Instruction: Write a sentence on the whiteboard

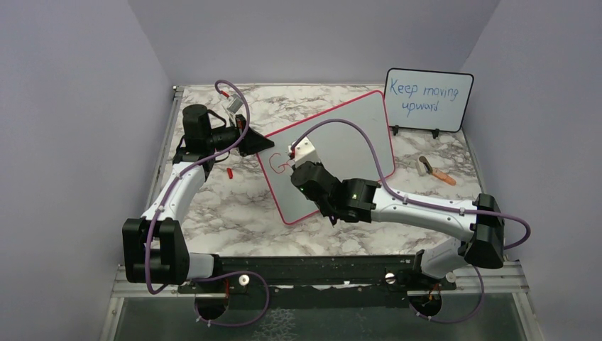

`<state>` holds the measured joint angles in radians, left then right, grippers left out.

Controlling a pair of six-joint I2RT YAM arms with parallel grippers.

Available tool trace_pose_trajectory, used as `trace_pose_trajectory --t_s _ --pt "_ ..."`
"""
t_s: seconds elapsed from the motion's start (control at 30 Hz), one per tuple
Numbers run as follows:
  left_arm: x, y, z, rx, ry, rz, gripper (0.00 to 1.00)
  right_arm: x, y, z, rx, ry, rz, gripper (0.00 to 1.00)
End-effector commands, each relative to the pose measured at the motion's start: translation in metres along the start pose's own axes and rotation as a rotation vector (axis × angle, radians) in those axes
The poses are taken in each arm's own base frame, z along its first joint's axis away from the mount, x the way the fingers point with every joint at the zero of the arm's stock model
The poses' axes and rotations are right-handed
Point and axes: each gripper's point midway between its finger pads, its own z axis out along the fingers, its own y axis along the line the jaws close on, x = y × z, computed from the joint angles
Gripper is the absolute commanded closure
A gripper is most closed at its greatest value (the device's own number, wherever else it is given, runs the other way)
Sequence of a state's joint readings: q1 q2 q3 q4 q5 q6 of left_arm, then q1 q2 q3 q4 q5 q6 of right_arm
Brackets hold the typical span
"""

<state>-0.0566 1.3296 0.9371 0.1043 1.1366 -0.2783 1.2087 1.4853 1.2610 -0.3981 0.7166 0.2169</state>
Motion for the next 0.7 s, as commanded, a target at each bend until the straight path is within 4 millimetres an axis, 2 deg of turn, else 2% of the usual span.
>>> trace_pose_trajectory --t_s 0.0,0.33,0.67 --pt "0.019 0.003 0.007 0.015 0.053 -0.003 1.0 0.011 -0.012 0.001 0.044 0.028 -0.001 0.99" --pt "0.02 0.003 0.007 0.018 0.055 -0.007 1.0 0.002 -0.027 0.002 0.1 -0.004 0.039 0.99" --pt "0.021 0.002 0.007 0.023 0.058 -0.01 1.0 -0.01 -0.028 0.003 0.093 -0.044 0.065 0.99"
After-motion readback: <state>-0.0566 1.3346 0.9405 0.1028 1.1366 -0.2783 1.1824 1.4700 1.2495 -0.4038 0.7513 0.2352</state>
